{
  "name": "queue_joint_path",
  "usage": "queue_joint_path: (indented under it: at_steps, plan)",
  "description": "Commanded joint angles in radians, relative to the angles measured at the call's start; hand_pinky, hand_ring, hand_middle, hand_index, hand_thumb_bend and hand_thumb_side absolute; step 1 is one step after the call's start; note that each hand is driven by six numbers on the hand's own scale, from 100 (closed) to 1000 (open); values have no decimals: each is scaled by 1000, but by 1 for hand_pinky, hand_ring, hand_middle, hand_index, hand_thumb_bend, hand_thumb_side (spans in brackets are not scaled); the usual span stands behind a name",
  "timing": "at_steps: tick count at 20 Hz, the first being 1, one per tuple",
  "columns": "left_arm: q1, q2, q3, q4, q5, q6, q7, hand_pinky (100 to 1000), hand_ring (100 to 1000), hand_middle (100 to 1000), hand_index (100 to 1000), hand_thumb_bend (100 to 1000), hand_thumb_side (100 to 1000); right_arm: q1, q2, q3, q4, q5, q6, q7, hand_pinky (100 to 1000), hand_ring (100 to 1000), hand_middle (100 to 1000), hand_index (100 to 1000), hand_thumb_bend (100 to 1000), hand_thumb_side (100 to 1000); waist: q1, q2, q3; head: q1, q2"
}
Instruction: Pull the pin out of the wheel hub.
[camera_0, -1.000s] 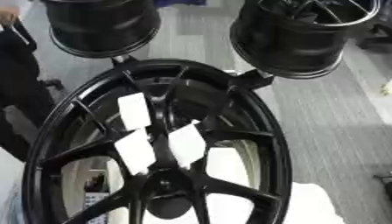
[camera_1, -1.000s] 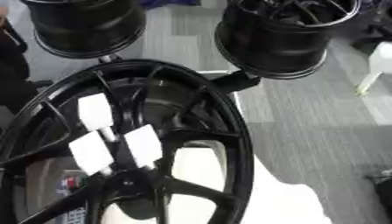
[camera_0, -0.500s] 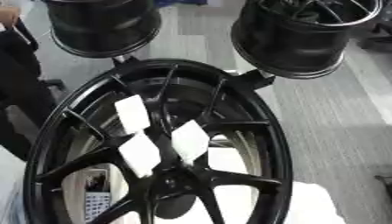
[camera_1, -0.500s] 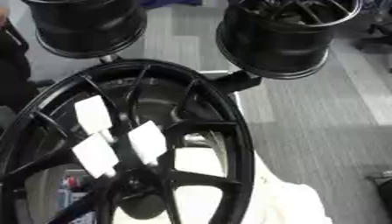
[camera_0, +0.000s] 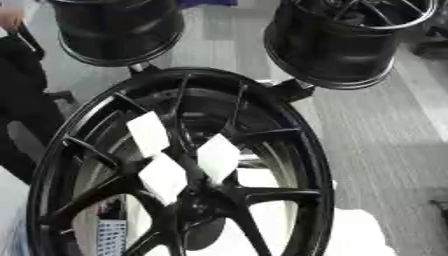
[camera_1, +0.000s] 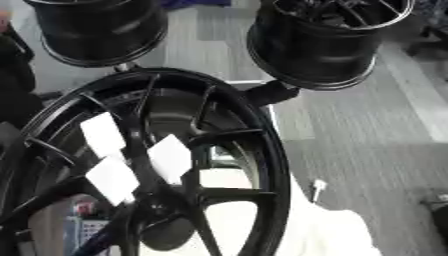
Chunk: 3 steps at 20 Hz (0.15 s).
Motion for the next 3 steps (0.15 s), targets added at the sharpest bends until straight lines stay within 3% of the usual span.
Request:
queue_joint_path:
  at_steps: [1,3]
  plan:
    - [-7,13,3,-22,-2,-2,-4,772,749,652,836,100,654,-18,-28,-5,-38,-30,-3,-2,861,788,728,806,100,100,0,-16,0,-4,1]
    - [-7,13,3,-22,-3,-2,-4,772,749,651,836,100,654,-20,-27,1,-58,-41,-7,3,862,788,725,804,100,102,2,-14,1,-5,1]
